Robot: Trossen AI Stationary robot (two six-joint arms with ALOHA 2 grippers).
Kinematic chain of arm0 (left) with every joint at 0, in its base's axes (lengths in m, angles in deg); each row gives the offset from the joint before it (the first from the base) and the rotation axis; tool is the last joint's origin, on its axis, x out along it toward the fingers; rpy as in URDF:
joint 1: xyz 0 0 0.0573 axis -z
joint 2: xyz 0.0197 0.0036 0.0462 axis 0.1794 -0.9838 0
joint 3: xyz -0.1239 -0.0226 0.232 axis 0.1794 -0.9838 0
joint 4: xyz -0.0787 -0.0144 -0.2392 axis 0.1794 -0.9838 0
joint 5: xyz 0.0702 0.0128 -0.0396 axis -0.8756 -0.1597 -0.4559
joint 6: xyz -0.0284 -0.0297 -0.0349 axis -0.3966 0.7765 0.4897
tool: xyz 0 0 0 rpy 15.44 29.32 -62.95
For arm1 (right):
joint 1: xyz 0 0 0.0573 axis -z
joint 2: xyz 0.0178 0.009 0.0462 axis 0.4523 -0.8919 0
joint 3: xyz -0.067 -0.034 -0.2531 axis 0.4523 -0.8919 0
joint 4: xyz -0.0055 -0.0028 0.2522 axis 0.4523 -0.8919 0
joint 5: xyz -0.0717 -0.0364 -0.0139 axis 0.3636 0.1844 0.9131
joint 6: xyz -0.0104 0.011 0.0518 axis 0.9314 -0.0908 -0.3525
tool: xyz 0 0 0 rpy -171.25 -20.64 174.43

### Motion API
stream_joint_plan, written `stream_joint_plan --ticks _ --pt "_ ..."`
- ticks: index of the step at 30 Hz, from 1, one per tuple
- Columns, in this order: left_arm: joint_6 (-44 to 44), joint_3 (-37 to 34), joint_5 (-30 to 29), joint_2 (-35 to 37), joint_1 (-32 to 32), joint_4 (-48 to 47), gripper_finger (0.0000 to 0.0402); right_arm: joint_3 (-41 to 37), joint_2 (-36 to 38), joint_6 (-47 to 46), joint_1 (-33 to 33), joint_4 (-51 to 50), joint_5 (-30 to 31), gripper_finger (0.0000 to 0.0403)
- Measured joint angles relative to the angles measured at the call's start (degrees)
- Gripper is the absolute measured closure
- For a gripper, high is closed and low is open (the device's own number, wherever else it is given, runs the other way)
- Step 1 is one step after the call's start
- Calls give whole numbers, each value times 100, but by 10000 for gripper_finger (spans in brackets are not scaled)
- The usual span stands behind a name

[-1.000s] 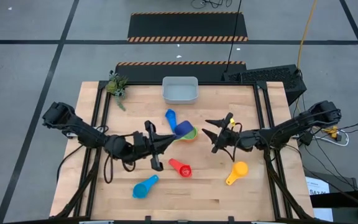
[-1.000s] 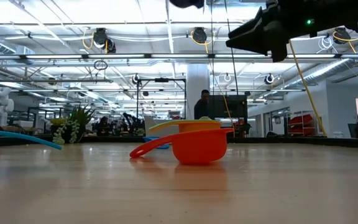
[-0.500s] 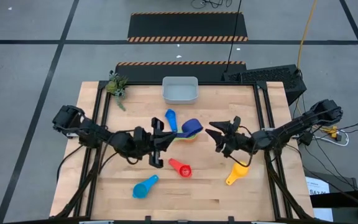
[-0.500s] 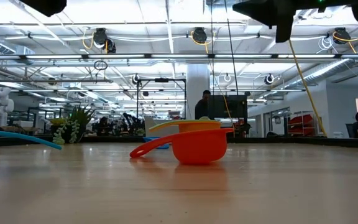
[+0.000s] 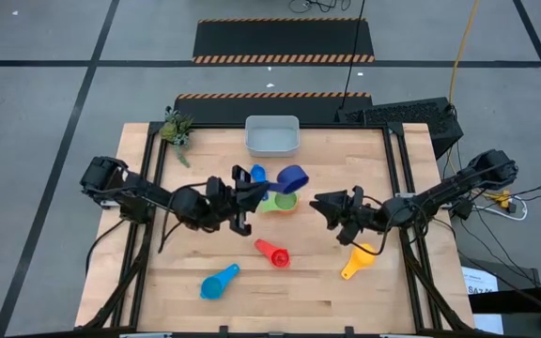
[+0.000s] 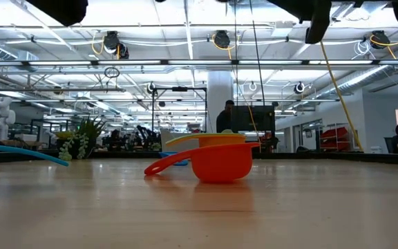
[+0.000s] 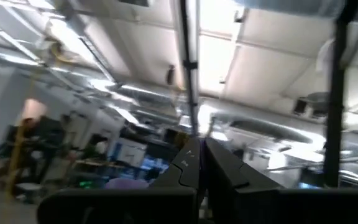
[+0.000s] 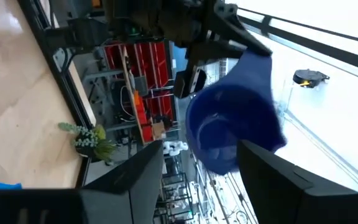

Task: Nest measuring cups in basket
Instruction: Stack the purple measuring cup into the green measuring cup

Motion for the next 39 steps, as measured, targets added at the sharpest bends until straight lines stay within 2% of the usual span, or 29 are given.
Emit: stream_joint_plan --ticks 2,5,8,15,23,39 --pt "-131 0 -359 0 -36 -98 396 19 -25 -19 126 -3 -102 202" --pt "-206 -2 -862 -2 -119 -223 394 213 -115 -608 440 -40 -280 202" --pt "-135 0 -914 -1 -217 -234 392 419 -295 -1059 678 -97 -284 202" --pt "-123 0 -1023 -2 -263 -215 393 977 -1020 -1102 1063 -900 -445 202" --pt "-136 -2 -1170 -2 -271 -259 394 1270 -1787 -729 1319 -463 -266 205" --pt "-118 -2 -1170 -2 -273 -268 395 1270 -1897 -555 1721 -38 -435 303"
